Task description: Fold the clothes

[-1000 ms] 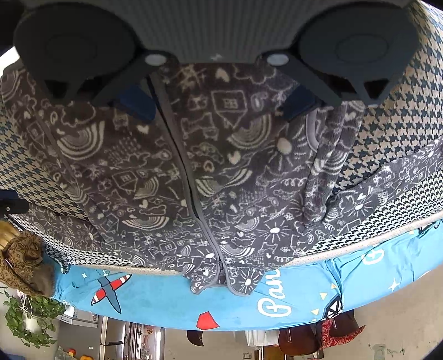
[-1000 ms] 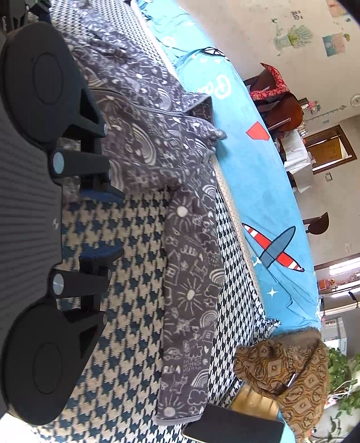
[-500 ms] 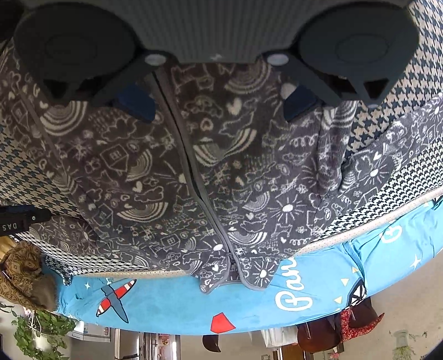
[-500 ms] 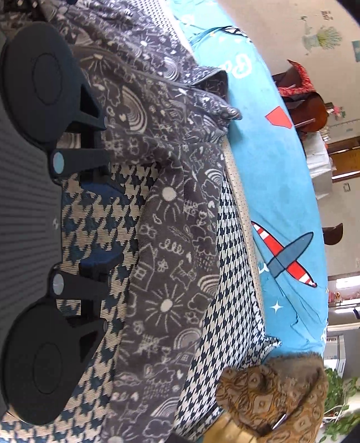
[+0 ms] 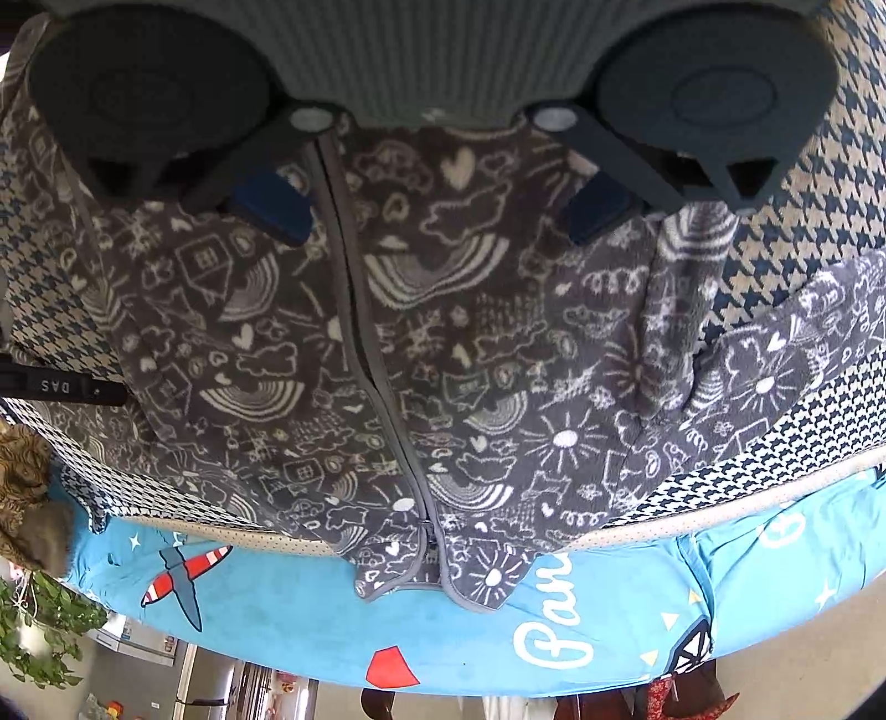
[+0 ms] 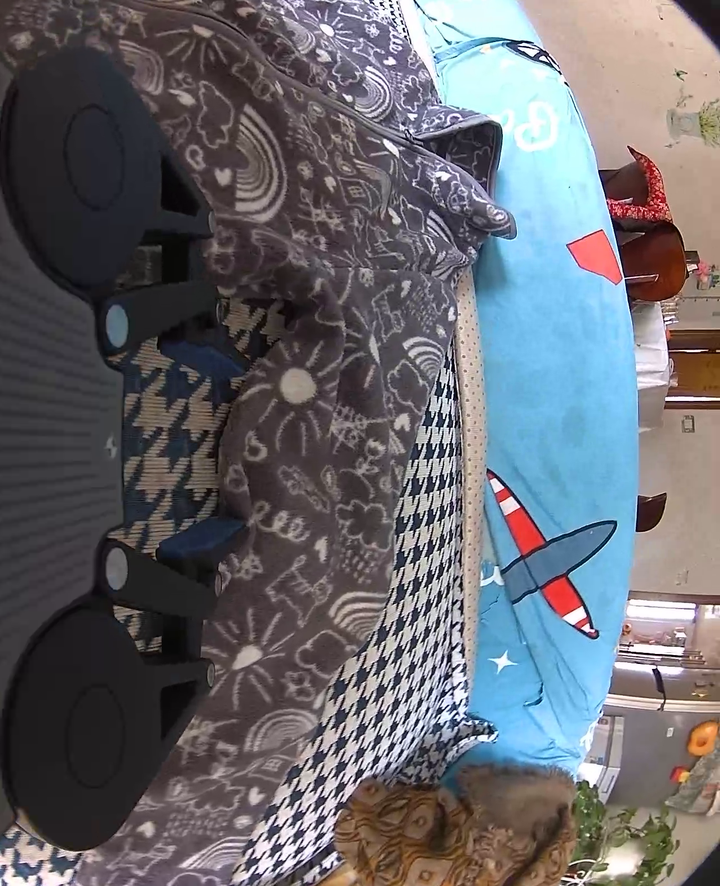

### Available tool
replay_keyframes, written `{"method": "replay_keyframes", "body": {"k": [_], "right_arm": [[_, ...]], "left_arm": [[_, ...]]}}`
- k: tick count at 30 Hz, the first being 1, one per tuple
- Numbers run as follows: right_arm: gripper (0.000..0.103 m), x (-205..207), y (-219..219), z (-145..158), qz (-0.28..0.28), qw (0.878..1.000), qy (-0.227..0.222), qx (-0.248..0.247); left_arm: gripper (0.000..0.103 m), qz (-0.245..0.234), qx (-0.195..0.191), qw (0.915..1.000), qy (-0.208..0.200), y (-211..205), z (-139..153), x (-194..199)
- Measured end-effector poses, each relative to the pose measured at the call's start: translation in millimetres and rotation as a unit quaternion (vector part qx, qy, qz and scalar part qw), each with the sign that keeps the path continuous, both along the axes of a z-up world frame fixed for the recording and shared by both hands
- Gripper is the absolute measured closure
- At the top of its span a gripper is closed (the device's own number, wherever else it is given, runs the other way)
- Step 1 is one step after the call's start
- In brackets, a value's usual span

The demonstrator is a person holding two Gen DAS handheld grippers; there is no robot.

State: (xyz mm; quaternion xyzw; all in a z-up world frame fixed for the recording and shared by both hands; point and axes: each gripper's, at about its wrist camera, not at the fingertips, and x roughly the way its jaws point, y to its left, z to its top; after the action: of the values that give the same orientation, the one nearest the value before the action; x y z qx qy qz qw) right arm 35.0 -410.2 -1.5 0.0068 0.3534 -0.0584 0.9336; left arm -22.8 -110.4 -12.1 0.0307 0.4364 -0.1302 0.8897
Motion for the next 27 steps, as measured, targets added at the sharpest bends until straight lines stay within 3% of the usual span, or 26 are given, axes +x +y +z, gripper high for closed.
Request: {"method": "replay_keyframes", "body": {"k": [4, 6, 8, 10, 15, 16, 27], "right_arm": [[0.043, 7, -1, -2, -0.004, 1.0, 0.0, 0.006], [0.048, 5, -3, -1, -0.01, 1.0, 0.005, 0.007], [0.068, 2, -5, -1, -0.016, 1.0, 0.01, 0.008], [0.081, 0, -7, 0, -0.021, 1.0, 0.016, 0.009], [0.094, -6, -12, 1, -0.036, 0.999, 0.029, 0.011], [0.1, -7, -13, 1, -0.038, 0.999, 0.031, 0.012], [0.097, -40, -47, 13, -0.109, 0.988, 0.05, 0.092]], "left_arm": [[0.0, 0.0, -0.006, 1.0, 0.002, 0, 2, -1], [0.0, 0.0, -0.004, 1.0, 0.001, 0, 2, -1], [0.0, 0.0, 0.0, 1.0, 0.002, -1, 1, 0], [0.0, 0.001, 0.002, 1.0, 0.003, -2, -1, 0], [0.0, -0.002, 0.009, 1.0, -0.002, -6, -1, -1], [0.0, -0.004, 0.01, 0.9999, -0.002, -7, -1, -2], [0.0, -0.021, 0.043, 0.9989, 0.002, -20, -15, -7]]}}
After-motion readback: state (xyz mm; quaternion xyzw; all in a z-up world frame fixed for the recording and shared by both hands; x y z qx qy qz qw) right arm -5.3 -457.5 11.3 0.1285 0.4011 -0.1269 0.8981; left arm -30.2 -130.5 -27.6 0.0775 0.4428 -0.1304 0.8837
